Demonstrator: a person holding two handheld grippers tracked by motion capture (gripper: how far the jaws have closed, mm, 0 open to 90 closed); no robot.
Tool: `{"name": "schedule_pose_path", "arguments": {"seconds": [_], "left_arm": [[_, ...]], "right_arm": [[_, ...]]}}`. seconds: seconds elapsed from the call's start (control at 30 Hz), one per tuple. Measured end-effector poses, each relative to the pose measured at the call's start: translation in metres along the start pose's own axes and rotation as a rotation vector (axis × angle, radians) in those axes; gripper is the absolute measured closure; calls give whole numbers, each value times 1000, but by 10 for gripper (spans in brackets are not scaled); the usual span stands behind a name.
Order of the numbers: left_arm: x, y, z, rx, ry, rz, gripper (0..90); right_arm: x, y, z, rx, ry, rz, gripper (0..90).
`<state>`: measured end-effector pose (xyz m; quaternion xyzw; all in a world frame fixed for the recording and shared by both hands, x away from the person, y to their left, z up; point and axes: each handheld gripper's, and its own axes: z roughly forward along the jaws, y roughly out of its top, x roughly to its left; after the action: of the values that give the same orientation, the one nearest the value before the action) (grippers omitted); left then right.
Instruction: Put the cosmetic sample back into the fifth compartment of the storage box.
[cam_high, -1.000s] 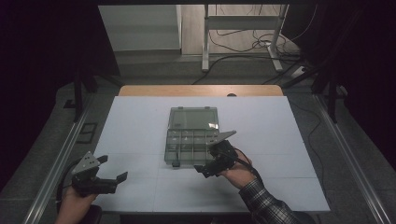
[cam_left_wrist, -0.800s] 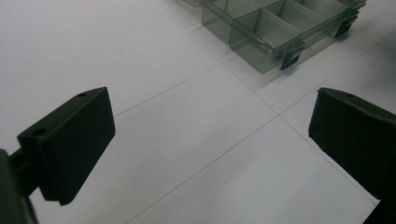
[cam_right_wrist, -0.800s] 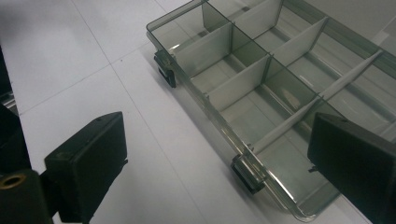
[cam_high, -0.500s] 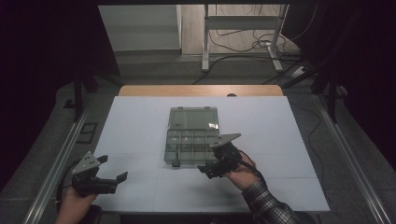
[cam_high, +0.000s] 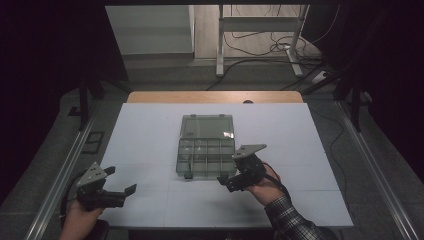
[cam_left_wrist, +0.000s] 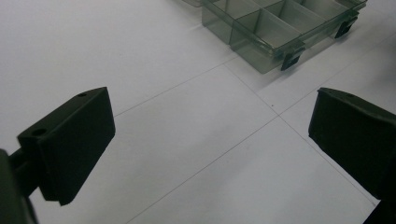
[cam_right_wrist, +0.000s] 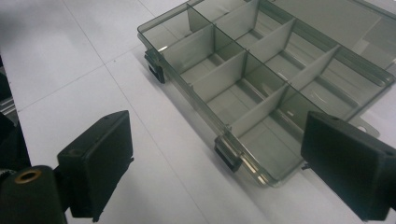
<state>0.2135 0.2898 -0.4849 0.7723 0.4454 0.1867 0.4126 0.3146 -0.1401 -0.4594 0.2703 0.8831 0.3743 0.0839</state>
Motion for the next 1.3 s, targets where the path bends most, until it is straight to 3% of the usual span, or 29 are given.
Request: {"name": "schedule_pose_path", "arguments": {"seconds": [0.37, 0.8, 1.3], "left_arm": [[0, 0, 0, -1, 1, -3, 10], [1, 0, 0, -1, -1, -8, 10], [1, 0, -1, -3, 1, -11, 10]], "right_arm": [[-6, -9, -13, -24, -1, 38, 35], [-13, -24, -26, -37, -41, 73, 31], [-15, -35, -35, -44, -66, 85, 33]]}}
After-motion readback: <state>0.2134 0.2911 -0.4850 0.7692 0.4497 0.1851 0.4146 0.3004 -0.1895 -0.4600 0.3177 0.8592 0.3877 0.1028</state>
